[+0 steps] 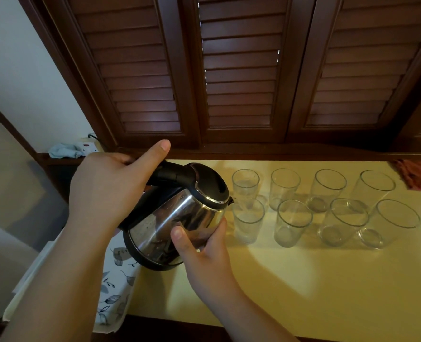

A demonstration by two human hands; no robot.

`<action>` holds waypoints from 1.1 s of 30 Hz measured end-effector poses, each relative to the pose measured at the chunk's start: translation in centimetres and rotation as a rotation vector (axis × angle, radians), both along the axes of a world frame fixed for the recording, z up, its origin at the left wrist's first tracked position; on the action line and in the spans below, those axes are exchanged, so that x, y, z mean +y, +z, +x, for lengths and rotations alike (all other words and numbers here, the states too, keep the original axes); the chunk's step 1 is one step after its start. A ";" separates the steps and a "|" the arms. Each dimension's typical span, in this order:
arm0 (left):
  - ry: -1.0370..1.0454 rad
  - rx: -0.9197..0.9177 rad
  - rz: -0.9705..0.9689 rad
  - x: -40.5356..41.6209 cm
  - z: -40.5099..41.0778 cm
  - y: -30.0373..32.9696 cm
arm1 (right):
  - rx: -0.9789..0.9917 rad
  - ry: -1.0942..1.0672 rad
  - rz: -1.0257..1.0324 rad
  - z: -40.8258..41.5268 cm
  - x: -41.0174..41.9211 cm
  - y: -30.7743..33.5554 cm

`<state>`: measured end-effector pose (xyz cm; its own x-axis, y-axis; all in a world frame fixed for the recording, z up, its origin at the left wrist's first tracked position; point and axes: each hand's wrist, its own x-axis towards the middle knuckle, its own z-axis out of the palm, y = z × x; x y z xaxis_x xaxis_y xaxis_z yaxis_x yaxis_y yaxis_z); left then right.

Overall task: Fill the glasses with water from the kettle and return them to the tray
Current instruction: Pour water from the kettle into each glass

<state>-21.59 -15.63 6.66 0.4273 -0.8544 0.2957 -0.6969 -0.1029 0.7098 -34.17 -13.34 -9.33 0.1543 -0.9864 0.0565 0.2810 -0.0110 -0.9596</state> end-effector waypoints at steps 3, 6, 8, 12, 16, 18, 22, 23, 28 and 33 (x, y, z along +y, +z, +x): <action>0.002 -0.002 0.002 -0.1 0.2 0.0 | 0.000 -0.001 0.008 0.0 0.1 0.1; 0.006 0.007 0.015 -0.2 0.5 -0.3 | 0.002 -0.003 0.005 0.0 0.1 0.2; 0.007 0.003 0.010 -0.1 0.6 -0.4 | 0.005 -0.004 0.005 0.0 0.2 0.2; 0.018 0.024 0.006 0.0 0.7 -0.4 | 0.005 0.003 0.014 -0.2 0.3 0.7; 0.056 0.169 -0.029 -0.2 0.9 -0.7 | 0.003 -0.011 -0.004 -0.7 -0.1 1.7; 0.080 0.280 -0.053 -0.2 0.8 -0.8 | 0.022 -0.028 -0.025 -1.0 -0.4 2.2; 0.095 0.496 -0.083 -0.2 0.7 -0.7 | 0.076 -0.057 -0.077 -1.8 -1.1 3.3; 0.097 0.528 -0.093 -0.2 0.6 -0.6 | 0.089 -0.060 -0.085 -2.1 -1.3 3.6; 0.102 0.550 -0.111 -1.2 0.2 0.2 | 0.121 -0.030 -0.110 -3.3 -2.7 5.4; 0.082 0.505 -0.143 -2.7 -1.2 2.2 | 0.124 -0.029 -0.113 -4.3 -4.5 6.8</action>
